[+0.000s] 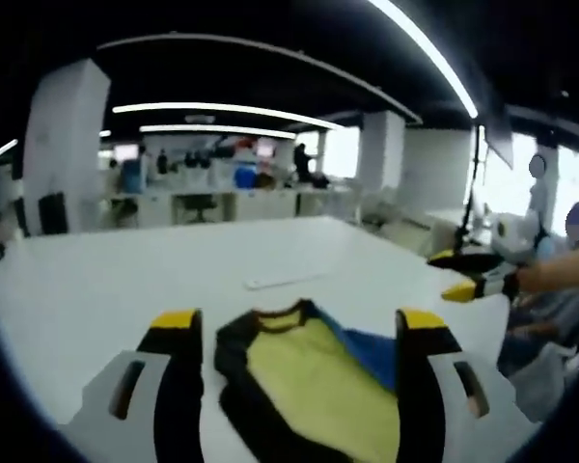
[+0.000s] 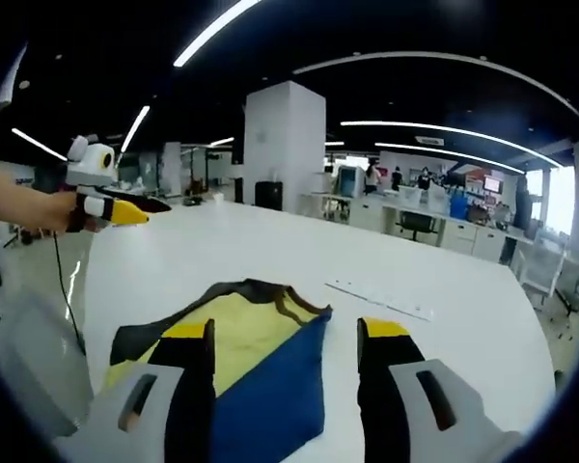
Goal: Fold the garment on the visible template until the final outline fits inside the template.
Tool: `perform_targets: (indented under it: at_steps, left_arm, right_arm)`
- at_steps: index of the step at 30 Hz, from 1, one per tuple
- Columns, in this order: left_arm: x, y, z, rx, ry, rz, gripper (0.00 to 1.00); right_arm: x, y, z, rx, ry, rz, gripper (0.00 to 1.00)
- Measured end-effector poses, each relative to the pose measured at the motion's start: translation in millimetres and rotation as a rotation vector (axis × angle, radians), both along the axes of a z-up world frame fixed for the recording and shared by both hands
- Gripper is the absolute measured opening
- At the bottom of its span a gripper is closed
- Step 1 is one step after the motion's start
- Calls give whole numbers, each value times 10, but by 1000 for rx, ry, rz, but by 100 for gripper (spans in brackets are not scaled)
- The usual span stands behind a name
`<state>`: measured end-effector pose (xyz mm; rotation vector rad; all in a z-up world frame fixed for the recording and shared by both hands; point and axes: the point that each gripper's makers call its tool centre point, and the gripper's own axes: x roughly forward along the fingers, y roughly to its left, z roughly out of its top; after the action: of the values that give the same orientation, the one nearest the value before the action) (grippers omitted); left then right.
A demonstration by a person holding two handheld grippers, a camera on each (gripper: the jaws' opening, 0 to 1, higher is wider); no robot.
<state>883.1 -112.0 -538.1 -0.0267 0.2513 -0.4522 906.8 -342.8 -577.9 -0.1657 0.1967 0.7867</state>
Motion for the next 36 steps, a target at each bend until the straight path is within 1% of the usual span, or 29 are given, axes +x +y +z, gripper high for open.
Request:
perform_targets:
  at_steps: [2,5,9,13,19,23,30,36]
  left_arm:
    - [-110,1,63,30,-16,-3,77]
    - [-284,2,156,52,-35,-12,76]
    - [-459,30,247,66,-55,-6,76]
    - [-598,36,263,65,-61,1,75]
    - [-789,0,239,75,-59,-3,74]
    - [-888,9,217,75,-57,-5,74]
    - [-1022,41,95,78,-31,6,72]
    - [-1059,84,38,68,-11,23,70]
  right_arm:
    - [-84,-8,64,10,-6,-3,61]
    - [-253,-29,176,14,-27,-2,61]
    - [-440,-72,265,15,-42,-6,61]
    - [-602,-123,304,27,-44,-21,61]
    - [-862,-169,271,22,-28,-26,61]
    - [-973,-192,241,23,-15,-28,60]
    - [-1069,-214,155,33,11,-47,60]
    - [-1121,-198,64,36,37,-48,59]
